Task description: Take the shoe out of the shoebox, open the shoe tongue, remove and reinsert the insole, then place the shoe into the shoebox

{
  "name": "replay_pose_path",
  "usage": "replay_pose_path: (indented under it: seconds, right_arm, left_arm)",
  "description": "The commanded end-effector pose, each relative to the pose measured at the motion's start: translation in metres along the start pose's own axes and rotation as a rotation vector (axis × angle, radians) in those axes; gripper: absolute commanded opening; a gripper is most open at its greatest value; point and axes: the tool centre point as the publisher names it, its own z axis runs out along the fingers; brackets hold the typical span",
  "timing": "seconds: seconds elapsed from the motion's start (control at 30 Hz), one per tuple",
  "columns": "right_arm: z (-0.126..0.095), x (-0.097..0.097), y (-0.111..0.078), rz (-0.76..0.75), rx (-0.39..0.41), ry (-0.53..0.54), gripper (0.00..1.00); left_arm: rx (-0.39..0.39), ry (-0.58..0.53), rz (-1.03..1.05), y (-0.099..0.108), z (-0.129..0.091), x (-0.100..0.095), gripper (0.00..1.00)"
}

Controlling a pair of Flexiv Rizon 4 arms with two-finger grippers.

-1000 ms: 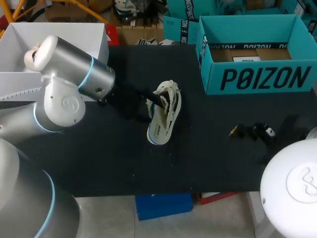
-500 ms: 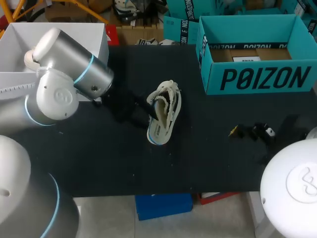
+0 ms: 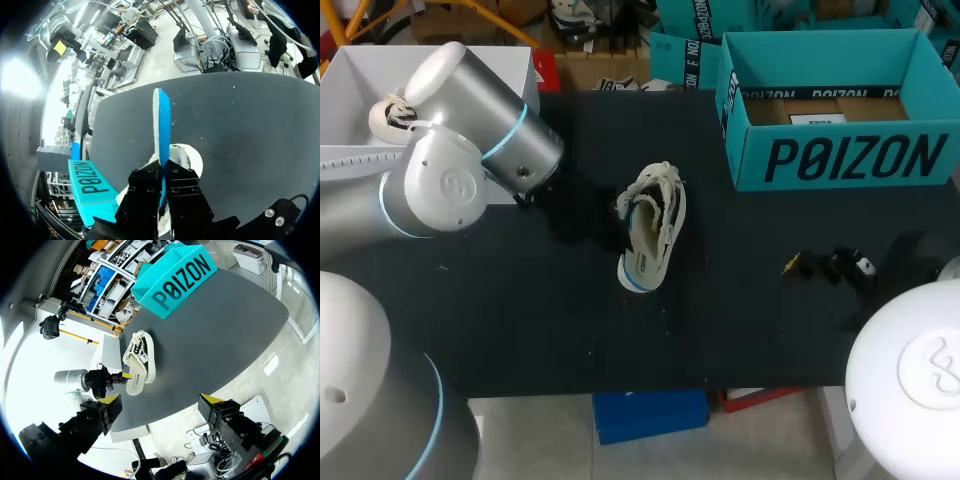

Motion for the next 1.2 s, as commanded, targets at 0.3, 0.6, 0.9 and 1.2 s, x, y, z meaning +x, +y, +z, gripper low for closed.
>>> replay_pose_path:
  seconds: [0.3,0.6,0.9,1.2]
  right_arm:
    - [-0.002,-0.006,0.001,0.013,0.088,0.013,1.00]
    - [-0.002,-0.006,0.001,0.013,0.088,0.013,1.00]
    - [-0.002,-0.006,0.001,0.013,0.088,0.013,1.00]
    - [-0.002,-0.006,0.001,0.013,0.088,0.013,1.00]
  left_arm:
    - [0.013,-0.049,-0.034,0.000,-0.004,-0.004,0.00]
    - [0.038,-0.087,-0.070,-0.007,-0.009,-0.008,0.00]
    - [0.039,-0.104,-0.083,-0.014,-0.014,-0.010,0.00]
    - [0.026,-0.131,-0.096,-0.017,-0.020,-0.013,0.00]
